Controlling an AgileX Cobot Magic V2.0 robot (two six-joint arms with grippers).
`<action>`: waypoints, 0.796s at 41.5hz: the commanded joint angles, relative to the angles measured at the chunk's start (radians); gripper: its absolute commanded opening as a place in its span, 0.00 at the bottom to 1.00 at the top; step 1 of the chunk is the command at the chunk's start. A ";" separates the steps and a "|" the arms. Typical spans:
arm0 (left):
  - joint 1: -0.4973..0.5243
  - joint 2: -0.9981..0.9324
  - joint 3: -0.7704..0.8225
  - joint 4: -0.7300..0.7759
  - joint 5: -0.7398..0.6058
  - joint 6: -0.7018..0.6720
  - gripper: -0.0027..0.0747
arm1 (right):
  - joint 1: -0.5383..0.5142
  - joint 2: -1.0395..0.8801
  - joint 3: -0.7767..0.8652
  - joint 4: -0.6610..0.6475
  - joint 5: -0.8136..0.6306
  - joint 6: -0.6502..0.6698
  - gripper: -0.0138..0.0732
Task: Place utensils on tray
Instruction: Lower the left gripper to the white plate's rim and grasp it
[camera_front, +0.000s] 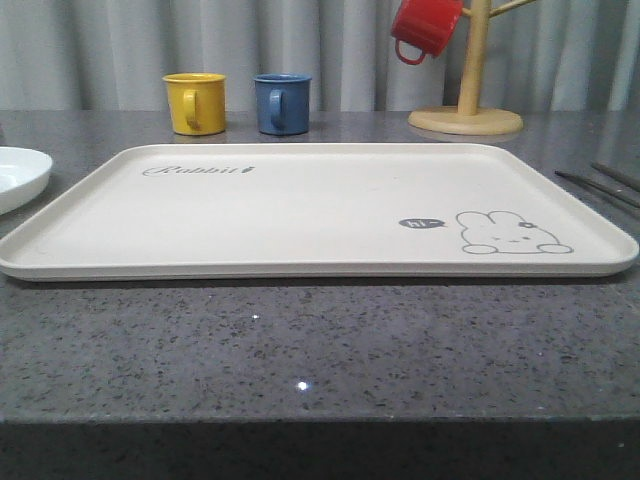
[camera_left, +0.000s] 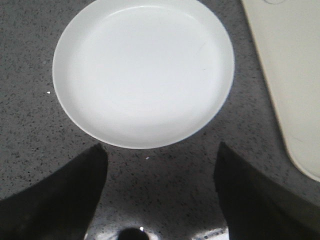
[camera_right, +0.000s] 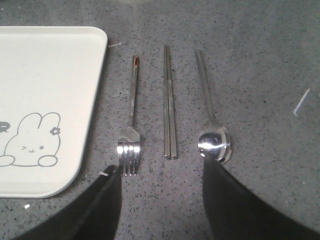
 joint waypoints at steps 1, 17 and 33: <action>0.069 0.082 -0.084 -0.003 -0.019 -0.008 0.63 | -0.004 0.011 -0.025 0.002 -0.066 -0.004 0.62; 0.459 0.373 -0.164 -0.528 -0.018 0.380 0.63 | -0.004 0.011 -0.025 0.002 -0.066 -0.004 0.62; 0.491 0.540 -0.164 -0.715 -0.094 0.485 0.63 | -0.004 0.011 -0.025 0.002 -0.066 -0.004 0.62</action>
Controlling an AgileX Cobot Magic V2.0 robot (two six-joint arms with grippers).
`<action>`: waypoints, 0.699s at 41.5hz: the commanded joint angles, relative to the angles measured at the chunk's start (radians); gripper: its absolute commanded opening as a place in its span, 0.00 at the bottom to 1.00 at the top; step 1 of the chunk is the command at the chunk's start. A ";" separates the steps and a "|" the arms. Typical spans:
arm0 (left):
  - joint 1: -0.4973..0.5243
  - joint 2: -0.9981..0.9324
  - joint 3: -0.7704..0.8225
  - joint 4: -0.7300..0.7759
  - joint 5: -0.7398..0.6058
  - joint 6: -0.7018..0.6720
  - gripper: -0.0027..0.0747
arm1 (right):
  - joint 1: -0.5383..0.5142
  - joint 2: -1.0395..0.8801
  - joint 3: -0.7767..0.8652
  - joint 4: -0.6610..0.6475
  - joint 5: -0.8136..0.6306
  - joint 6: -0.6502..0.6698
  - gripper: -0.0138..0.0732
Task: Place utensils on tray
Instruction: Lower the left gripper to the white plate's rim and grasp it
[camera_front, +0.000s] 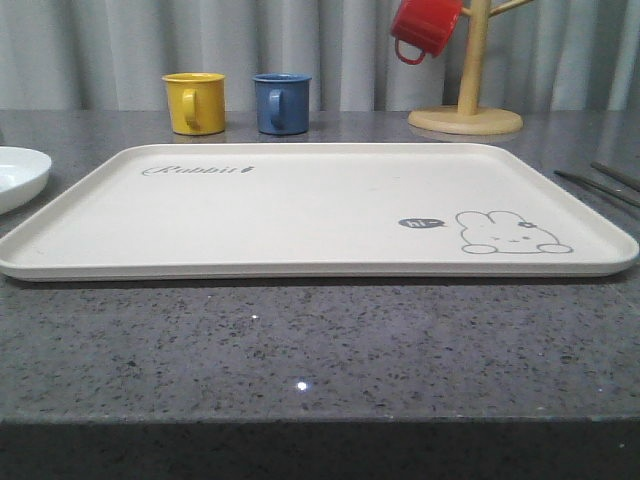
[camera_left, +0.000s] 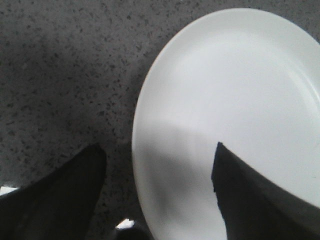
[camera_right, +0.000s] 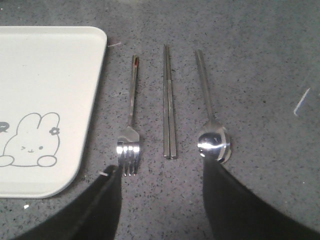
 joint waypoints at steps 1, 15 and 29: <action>0.003 -0.006 -0.034 -0.054 -0.029 0.012 0.63 | -0.004 0.011 -0.025 0.002 -0.066 -0.004 0.62; 0.003 0.015 -0.034 -0.044 -0.014 0.015 0.36 | -0.004 0.011 -0.025 0.002 -0.066 -0.004 0.62; 0.003 0.015 -0.044 -0.021 0.002 0.015 0.01 | -0.004 0.011 -0.025 0.002 -0.066 -0.004 0.62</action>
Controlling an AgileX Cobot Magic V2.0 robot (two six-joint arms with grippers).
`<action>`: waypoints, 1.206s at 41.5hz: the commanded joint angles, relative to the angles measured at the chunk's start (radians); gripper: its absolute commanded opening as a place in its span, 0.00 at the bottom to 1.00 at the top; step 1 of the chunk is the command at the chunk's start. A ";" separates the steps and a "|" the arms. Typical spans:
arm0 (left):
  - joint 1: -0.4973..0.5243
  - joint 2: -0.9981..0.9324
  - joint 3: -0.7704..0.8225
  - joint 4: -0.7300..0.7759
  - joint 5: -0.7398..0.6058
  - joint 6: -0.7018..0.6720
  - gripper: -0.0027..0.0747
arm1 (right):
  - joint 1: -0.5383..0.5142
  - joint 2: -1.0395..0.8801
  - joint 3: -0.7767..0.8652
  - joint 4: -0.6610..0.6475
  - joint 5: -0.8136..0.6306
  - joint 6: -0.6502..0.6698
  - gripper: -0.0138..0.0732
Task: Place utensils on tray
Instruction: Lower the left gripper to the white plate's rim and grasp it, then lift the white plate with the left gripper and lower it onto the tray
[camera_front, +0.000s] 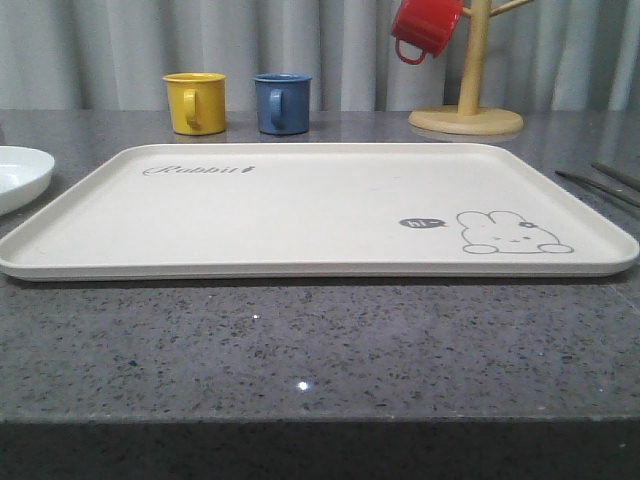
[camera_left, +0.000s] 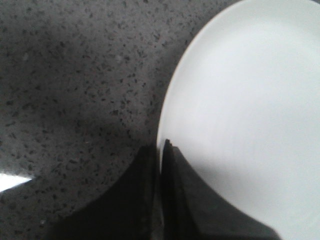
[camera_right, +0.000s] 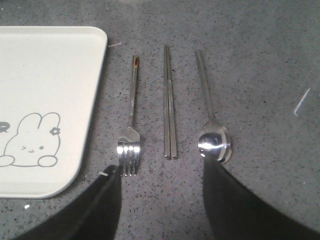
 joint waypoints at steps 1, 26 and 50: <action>0.001 -0.032 -0.047 -0.029 0.012 0.003 0.01 | -0.004 0.011 -0.025 0.002 -0.066 -0.004 0.62; -0.370 -0.050 -0.269 -0.101 0.182 0.003 0.01 | -0.004 0.011 -0.025 0.002 -0.066 -0.004 0.62; -0.686 0.036 -0.269 0.121 -0.005 -0.105 0.01 | -0.004 0.011 -0.025 0.002 -0.066 -0.004 0.62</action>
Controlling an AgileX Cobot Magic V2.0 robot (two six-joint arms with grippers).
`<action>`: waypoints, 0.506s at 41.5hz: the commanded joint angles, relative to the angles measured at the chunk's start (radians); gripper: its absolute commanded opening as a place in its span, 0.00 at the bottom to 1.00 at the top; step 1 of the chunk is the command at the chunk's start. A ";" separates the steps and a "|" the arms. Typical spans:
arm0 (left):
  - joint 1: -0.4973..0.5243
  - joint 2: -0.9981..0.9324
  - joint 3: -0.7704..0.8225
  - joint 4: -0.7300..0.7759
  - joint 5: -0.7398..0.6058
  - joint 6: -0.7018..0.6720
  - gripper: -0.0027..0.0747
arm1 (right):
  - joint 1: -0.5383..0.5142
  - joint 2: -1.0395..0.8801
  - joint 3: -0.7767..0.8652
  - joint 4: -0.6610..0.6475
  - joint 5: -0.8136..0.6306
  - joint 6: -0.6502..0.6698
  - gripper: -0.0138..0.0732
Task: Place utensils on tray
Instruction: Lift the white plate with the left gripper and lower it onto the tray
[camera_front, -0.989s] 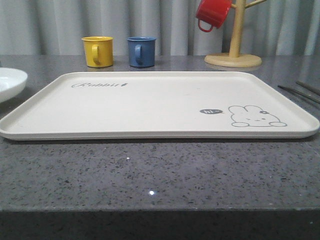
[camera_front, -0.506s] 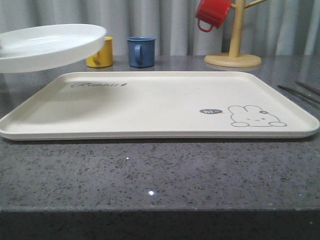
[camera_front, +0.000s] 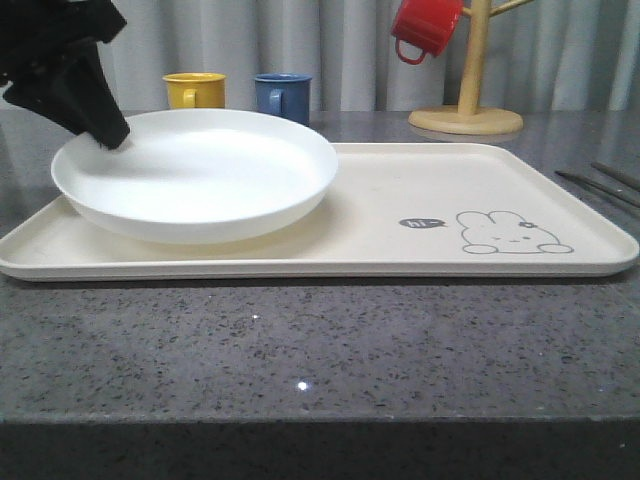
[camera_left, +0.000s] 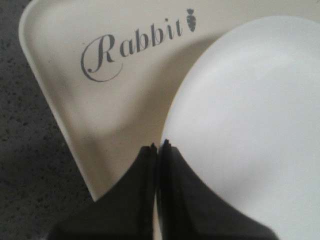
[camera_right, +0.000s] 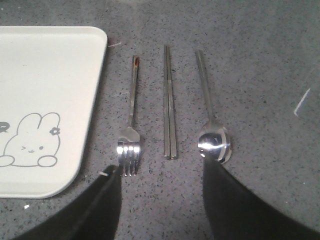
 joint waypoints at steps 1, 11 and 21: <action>-0.012 -0.021 -0.034 -0.019 -0.053 -0.021 0.01 | -0.004 0.011 -0.025 0.002 -0.066 -0.004 0.62; -0.010 -0.008 -0.034 0.007 -0.066 -0.021 0.01 | -0.004 0.011 -0.025 0.002 -0.066 -0.004 0.62; -0.010 -0.008 -0.034 0.016 -0.041 -0.021 0.24 | -0.004 0.011 -0.025 0.002 -0.066 -0.004 0.62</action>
